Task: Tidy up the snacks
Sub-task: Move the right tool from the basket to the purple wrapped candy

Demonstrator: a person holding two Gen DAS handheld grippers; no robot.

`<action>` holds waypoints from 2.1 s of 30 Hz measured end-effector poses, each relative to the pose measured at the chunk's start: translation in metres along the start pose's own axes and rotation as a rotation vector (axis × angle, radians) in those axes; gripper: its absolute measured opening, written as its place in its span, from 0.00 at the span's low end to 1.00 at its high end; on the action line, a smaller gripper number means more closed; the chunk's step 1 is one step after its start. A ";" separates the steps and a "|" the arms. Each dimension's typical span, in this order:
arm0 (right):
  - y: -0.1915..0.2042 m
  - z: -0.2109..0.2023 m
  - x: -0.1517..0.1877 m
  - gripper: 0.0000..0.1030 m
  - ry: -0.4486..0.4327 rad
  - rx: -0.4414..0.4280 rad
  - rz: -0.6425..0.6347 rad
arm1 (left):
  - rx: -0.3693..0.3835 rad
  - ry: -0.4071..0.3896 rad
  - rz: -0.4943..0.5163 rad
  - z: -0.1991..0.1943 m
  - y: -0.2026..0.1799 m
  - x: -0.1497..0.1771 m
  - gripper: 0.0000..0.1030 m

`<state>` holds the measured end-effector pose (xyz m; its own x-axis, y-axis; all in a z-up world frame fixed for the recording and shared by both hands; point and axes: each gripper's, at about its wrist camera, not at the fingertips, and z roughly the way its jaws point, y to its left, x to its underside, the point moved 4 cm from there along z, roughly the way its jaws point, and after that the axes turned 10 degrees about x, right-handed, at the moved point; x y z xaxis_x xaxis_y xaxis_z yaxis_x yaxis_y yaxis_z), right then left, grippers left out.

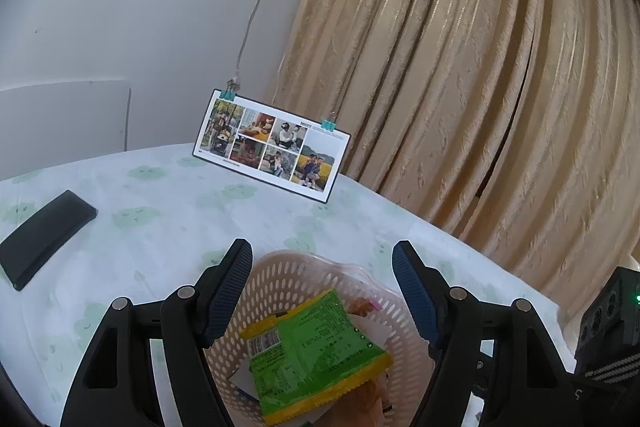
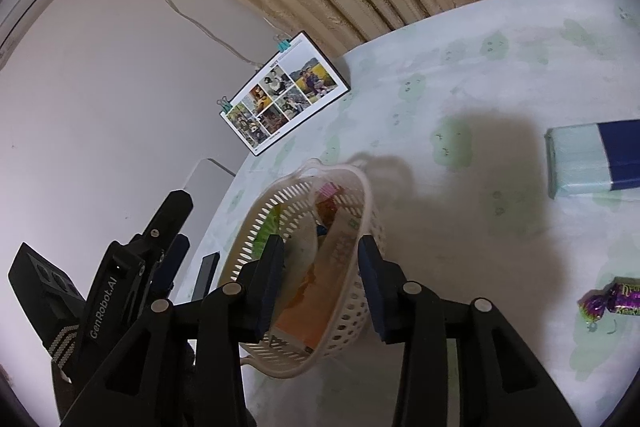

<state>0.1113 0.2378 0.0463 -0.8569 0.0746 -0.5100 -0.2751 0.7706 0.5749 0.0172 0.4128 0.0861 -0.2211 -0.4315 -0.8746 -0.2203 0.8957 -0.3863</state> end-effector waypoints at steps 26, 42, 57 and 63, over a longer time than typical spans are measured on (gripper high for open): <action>-0.070 -0.035 0.003 0.39 -0.078 0.223 0.006 | 0.030 0.059 0.113 0.012 -0.030 0.014 0.71; -0.098 -0.049 0.009 0.39 -0.108 0.353 -0.025 | 0.044 0.082 0.260 0.015 -0.061 0.030 0.71; -0.136 -0.066 0.012 0.44 -0.088 0.430 -0.041 | 0.066 0.110 0.320 0.019 -0.075 0.041 0.71; -0.142 -0.063 0.015 0.44 -0.062 0.439 -0.051 | 0.078 0.118 0.337 0.019 -0.080 0.045 0.71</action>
<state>0.1101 0.0893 -0.0031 -0.8153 0.0569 -0.5763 -0.0938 0.9691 0.2283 0.0429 0.3239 0.0718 -0.3779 -0.1165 -0.9185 -0.0449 0.9932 -0.1075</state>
